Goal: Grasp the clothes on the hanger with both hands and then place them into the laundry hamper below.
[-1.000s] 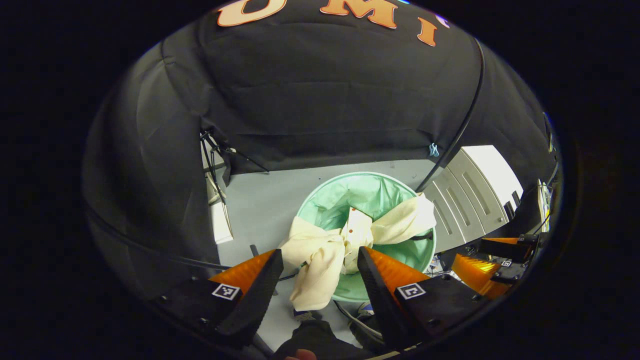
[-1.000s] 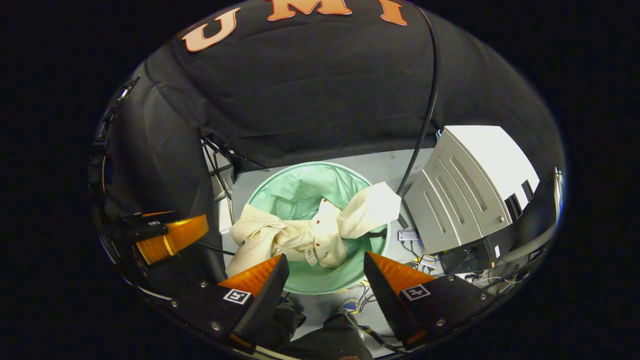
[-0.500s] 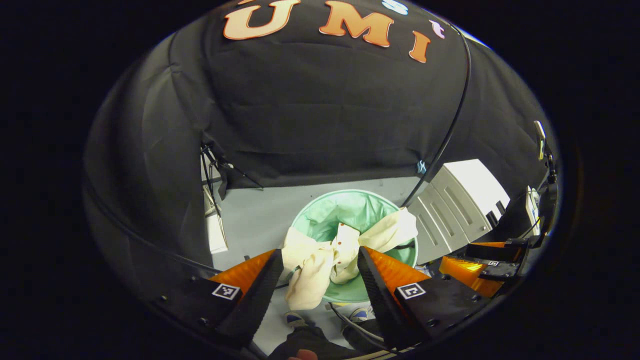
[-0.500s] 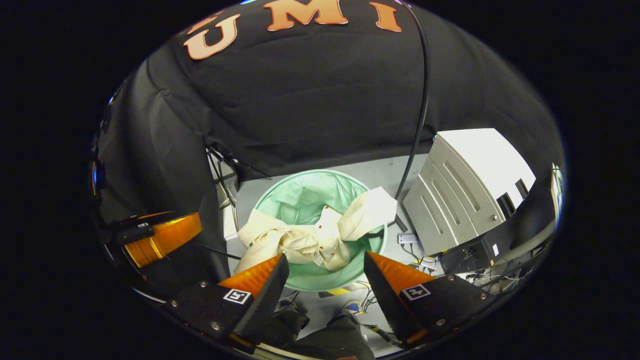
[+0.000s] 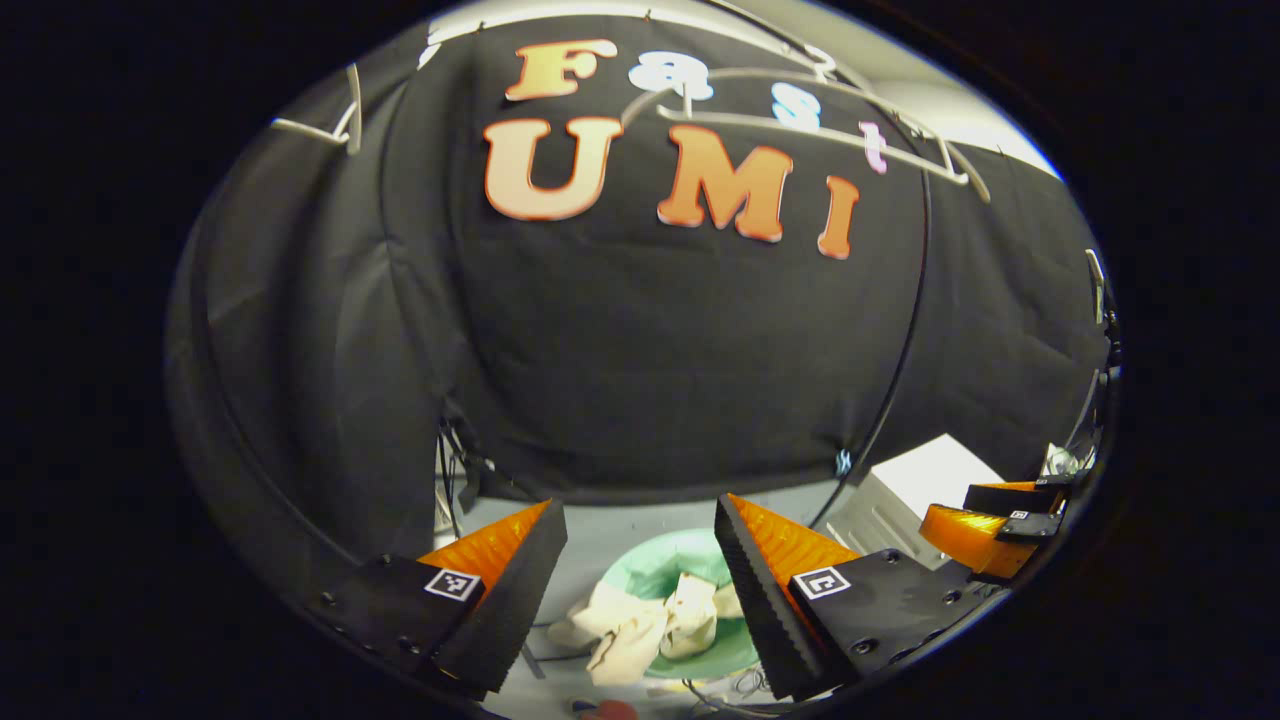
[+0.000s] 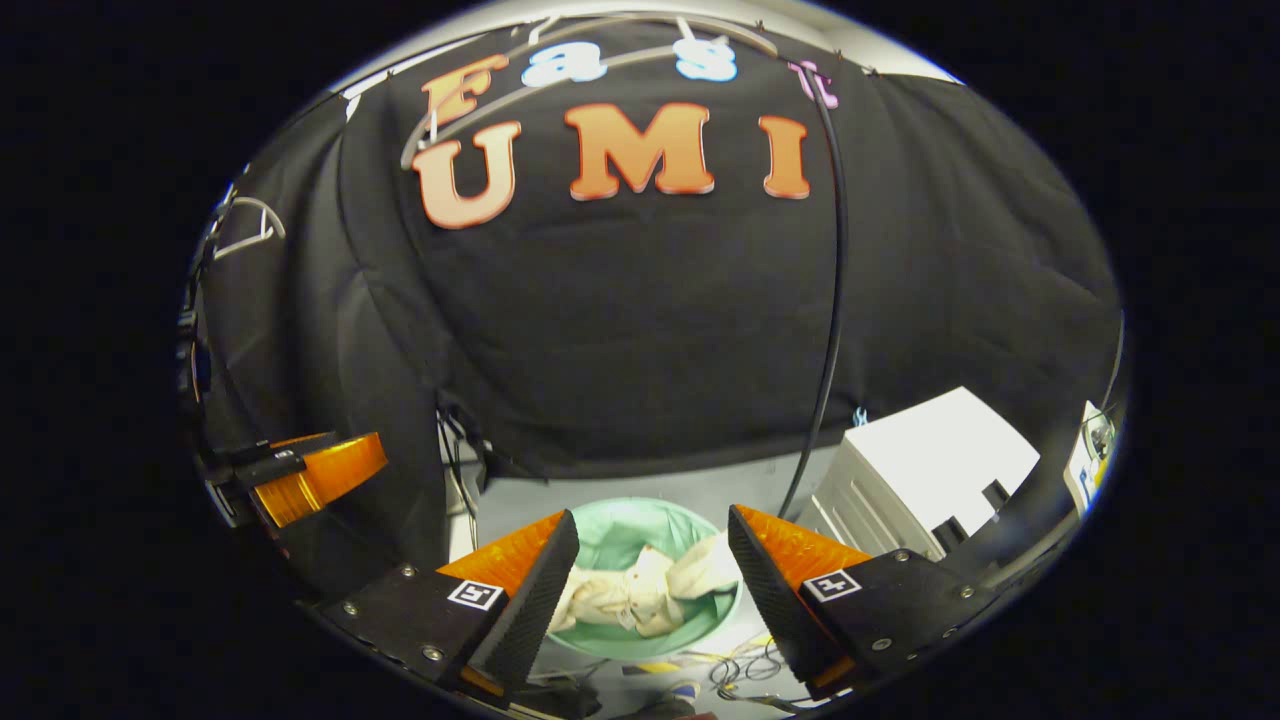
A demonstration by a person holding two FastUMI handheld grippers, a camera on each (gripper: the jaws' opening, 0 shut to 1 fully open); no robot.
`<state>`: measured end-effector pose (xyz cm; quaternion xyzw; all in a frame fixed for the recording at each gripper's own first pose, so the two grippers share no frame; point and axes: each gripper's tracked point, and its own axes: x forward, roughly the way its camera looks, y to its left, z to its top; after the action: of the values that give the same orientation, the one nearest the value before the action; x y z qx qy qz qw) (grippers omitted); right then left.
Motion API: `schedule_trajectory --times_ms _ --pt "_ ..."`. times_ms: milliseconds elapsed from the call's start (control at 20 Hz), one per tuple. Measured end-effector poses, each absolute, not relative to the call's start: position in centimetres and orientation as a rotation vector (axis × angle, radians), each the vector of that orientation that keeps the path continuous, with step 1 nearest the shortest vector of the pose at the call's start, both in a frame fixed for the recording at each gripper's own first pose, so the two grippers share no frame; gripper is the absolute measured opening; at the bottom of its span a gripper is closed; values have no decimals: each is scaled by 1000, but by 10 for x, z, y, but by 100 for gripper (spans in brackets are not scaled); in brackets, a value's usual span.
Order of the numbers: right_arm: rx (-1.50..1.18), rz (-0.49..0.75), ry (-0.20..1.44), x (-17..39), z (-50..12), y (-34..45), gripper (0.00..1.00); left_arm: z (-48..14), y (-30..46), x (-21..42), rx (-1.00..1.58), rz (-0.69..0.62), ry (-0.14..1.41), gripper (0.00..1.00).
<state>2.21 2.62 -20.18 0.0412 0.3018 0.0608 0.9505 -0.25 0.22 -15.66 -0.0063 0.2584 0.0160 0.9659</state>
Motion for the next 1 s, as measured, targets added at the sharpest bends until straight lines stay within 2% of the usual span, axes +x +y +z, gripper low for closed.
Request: schedule_trajectory --times_ms 300,550,800,950,1000 --pt "59 117 339 35 -79 15 93 -42 1 3 -13 46 270 94" --pt "33 72 107 24 9 -8 93 28 5 -3 -37 40 133 98" --pt "-81 13 -33 17 51 -38 93 65 18 -10 -4 57 26 94" --pt "-83 -28 -53 13 59 -52 92 69 19 -10 3 60 2 94" --pt "-70 -36 -52 13 57 -55 92 70 16 -10 -2 55 -6 97"
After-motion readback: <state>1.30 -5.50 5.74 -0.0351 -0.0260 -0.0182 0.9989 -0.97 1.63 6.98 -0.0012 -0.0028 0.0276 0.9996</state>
